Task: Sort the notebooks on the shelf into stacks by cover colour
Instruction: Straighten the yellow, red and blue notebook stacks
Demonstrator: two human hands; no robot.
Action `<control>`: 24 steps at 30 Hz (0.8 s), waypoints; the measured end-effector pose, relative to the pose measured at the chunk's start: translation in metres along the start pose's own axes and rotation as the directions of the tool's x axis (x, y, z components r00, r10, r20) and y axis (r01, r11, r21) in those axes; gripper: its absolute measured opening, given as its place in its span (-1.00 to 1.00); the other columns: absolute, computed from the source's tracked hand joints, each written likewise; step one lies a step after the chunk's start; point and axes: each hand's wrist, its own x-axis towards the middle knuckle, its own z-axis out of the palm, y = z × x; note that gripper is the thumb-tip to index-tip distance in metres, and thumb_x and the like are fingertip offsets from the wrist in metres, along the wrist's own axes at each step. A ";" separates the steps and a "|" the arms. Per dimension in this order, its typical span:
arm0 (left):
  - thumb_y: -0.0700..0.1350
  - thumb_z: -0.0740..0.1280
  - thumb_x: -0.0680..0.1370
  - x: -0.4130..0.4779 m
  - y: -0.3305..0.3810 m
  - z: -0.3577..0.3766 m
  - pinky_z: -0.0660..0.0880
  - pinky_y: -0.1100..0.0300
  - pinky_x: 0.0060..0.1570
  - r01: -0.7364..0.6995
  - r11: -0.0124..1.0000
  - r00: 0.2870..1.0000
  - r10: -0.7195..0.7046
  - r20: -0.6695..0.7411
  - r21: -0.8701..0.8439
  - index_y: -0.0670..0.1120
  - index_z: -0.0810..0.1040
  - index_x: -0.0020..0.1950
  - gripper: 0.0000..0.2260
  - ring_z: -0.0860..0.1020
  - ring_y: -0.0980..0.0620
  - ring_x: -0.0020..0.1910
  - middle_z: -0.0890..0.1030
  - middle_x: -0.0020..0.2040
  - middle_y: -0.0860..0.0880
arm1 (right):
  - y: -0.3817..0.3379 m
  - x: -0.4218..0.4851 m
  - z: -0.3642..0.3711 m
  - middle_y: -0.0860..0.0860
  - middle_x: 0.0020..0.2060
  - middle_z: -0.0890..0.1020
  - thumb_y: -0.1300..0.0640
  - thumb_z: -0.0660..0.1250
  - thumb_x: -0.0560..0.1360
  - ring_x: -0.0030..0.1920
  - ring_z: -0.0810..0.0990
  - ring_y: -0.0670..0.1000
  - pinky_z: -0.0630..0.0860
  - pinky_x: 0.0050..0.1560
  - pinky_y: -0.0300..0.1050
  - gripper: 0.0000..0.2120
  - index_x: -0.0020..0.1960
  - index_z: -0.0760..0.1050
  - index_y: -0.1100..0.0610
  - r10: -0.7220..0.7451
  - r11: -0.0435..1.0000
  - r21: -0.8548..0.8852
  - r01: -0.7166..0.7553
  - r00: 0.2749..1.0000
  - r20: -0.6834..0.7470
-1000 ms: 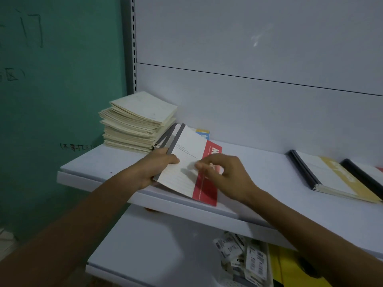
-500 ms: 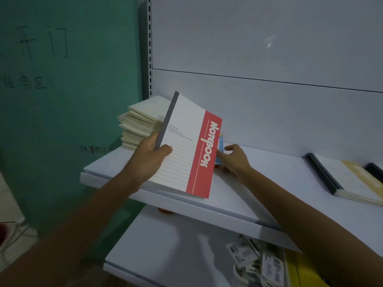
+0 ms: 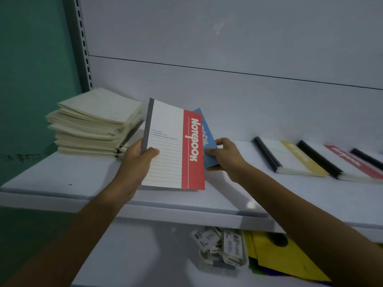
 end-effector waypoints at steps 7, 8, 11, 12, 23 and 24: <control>-0.27 0.19 0.60 -0.023 0.011 0.086 0.53 0.23 -0.16 0.013 1.000 0.994 -0.010 0.106 -0.021 0.09 0.53 0.00 -0.74 0.60 0.11 -0.10 0.63 -0.03 0.05 | 0.017 -0.061 -0.100 0.02 -0.04 0.54 0.13 0.27 0.58 -0.17 0.59 0.00 0.63 -0.29 -0.09 -0.82 0.13 0.34 0.12 -0.122 0.991 0.028 0.130 0.975 -0.186; -0.26 0.19 0.60 -0.028 0.015 0.103 0.53 0.21 -0.15 0.015 0.999 0.993 -0.011 0.119 -0.031 0.08 0.53 -0.01 -0.75 0.60 0.09 -0.09 0.63 -0.03 0.05 | 0.020 -0.071 -0.119 0.03 -0.04 0.55 0.13 0.27 0.58 -0.15 0.61 0.00 0.62 -0.32 -0.10 -0.83 0.13 0.34 0.11 -0.133 0.989 0.032 0.143 0.968 -0.214; -0.24 0.18 0.61 -0.048 0.024 0.158 0.52 0.22 -0.19 0.032 0.999 0.983 -0.024 0.181 -0.041 0.08 0.53 -0.04 -0.77 0.60 0.09 -0.09 0.62 -0.07 0.09 | 0.030 -0.105 -0.180 0.08 0.01 0.57 0.12 0.27 0.58 -0.10 0.63 0.04 0.60 -0.37 -0.13 -0.83 0.13 0.35 0.10 -0.152 0.984 0.045 0.172 0.944 -0.295; -0.23 0.18 0.61 -0.057 0.026 0.177 0.52 0.23 -0.20 0.037 0.999 0.977 -0.029 0.210 -0.035 0.08 0.53 -0.04 -0.77 0.60 0.08 -0.08 0.63 -0.08 0.09 | 0.034 -0.118 -0.201 0.08 0.02 0.56 0.12 0.26 0.58 -0.10 0.63 0.04 0.60 -0.38 -0.13 -0.83 0.14 0.35 0.10 -0.154 0.983 0.047 0.178 0.933 -0.324; -0.19 0.21 0.62 -0.158 0.021 0.357 0.55 0.17 -0.07 0.132 0.991 0.928 -0.114 0.355 -0.027 -0.10 0.39 0.32 -0.74 0.56 0.00 0.06 0.57 0.18 -0.04 | 0.102 -0.253 -0.388 0.03 -0.04 0.53 0.15 0.20 0.61 -0.07 0.61 0.04 0.59 -0.43 -0.19 -0.77 0.24 0.31 0.12 -0.035 0.965 0.194 0.177 0.819 -0.573; -0.18 0.21 0.62 -0.164 0.019 0.368 0.54 0.21 -0.13 0.146 0.989 0.930 -0.129 0.344 -0.024 -0.09 0.36 0.33 -0.73 0.56 0.00 0.05 0.56 0.18 -0.04 | 0.107 -0.260 -0.400 0.04 -0.02 0.53 0.15 0.20 0.61 -0.07 0.61 0.05 0.60 -0.42 -0.17 -0.76 0.25 0.31 0.13 -0.019 0.963 0.213 0.166 0.827 -0.561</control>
